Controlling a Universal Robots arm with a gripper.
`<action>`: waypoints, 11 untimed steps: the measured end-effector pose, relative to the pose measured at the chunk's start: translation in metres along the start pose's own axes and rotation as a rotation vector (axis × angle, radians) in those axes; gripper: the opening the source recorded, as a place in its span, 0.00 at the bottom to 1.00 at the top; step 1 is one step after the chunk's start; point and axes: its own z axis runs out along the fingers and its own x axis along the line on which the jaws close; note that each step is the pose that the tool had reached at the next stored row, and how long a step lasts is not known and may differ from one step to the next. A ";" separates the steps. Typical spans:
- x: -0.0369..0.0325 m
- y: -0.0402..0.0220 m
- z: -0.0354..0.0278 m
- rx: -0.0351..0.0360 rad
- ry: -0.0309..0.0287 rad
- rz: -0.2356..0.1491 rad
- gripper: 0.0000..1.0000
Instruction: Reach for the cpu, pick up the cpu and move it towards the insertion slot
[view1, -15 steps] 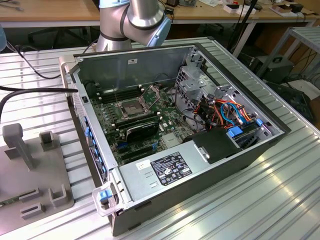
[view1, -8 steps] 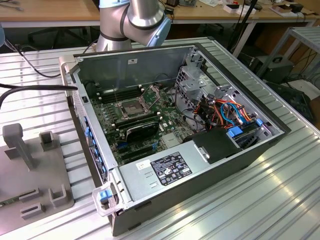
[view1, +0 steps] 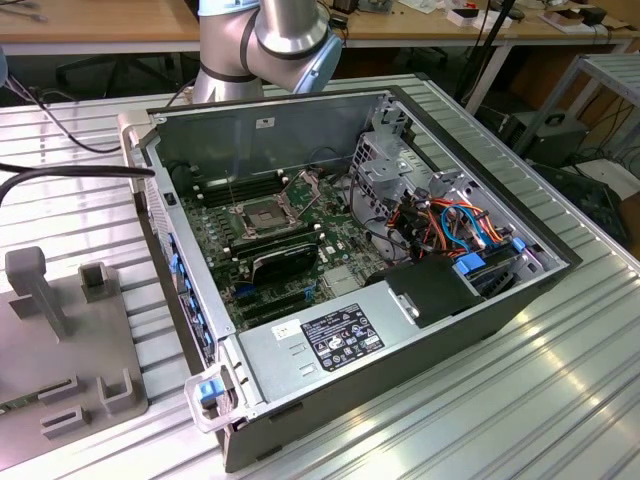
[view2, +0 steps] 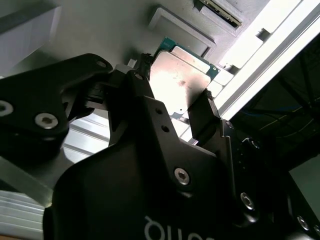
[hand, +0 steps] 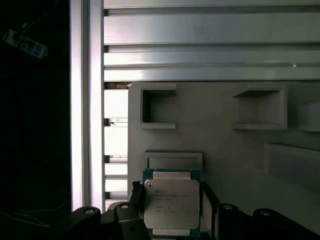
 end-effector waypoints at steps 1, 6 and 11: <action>0.0000 0.0000 -0.0003 -0.0001 -0.0002 0.000 0.55; 0.0001 0.0001 -0.0031 -0.0002 0.0000 0.000 0.55; 0.0002 0.0002 -0.0076 -0.0004 0.0000 0.000 0.55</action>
